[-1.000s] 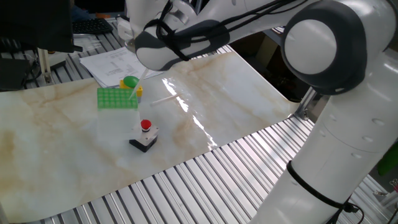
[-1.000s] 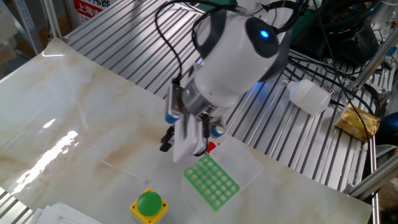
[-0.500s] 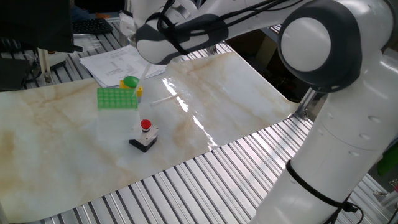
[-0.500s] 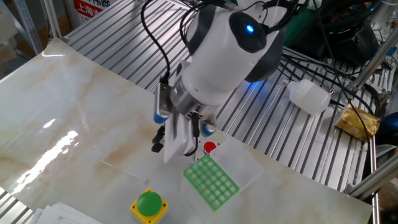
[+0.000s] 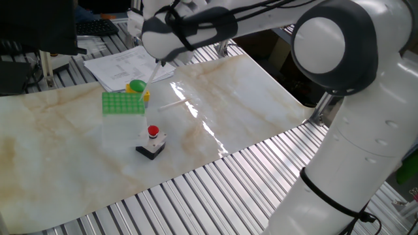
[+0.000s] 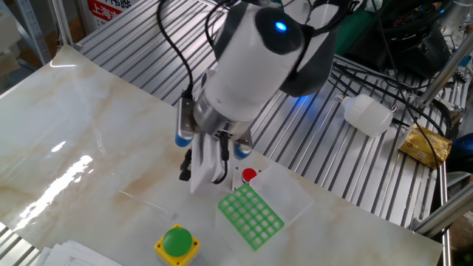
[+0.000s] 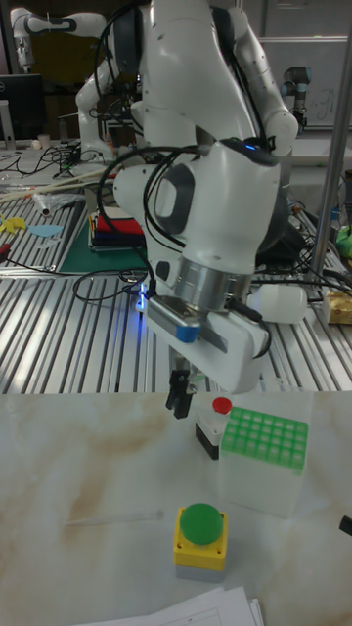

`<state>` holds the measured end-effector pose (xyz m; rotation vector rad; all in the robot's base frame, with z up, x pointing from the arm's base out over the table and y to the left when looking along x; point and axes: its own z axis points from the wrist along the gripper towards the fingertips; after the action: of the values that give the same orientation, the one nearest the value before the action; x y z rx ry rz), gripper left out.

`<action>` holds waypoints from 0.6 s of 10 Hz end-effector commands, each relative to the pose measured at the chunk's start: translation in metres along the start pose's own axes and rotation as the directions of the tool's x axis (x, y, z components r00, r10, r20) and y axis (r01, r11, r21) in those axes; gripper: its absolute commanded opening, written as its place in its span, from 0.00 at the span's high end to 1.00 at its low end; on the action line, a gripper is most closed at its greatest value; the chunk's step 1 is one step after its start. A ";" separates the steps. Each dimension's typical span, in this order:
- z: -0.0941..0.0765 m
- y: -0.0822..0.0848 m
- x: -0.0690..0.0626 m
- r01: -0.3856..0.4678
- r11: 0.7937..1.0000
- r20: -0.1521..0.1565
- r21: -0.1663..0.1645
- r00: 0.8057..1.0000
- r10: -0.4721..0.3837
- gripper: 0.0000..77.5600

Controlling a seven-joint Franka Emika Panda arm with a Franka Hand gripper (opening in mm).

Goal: Insert a large pipette tip into the holder for large pipette tips

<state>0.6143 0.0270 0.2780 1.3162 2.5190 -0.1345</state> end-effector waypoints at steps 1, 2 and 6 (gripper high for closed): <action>-0.001 -0.002 -0.004 0.027 1.000 -0.040 0.007 0.999 -0.026 0.99; 0.000 -0.004 -0.009 0.047 0.999 -0.064 -0.002 0.997 -0.047 0.99; 0.007 -0.006 -0.023 0.063 0.998 -0.105 -0.013 0.992 -0.064 0.99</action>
<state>0.6215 0.0048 0.2766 1.2709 2.6478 -0.0743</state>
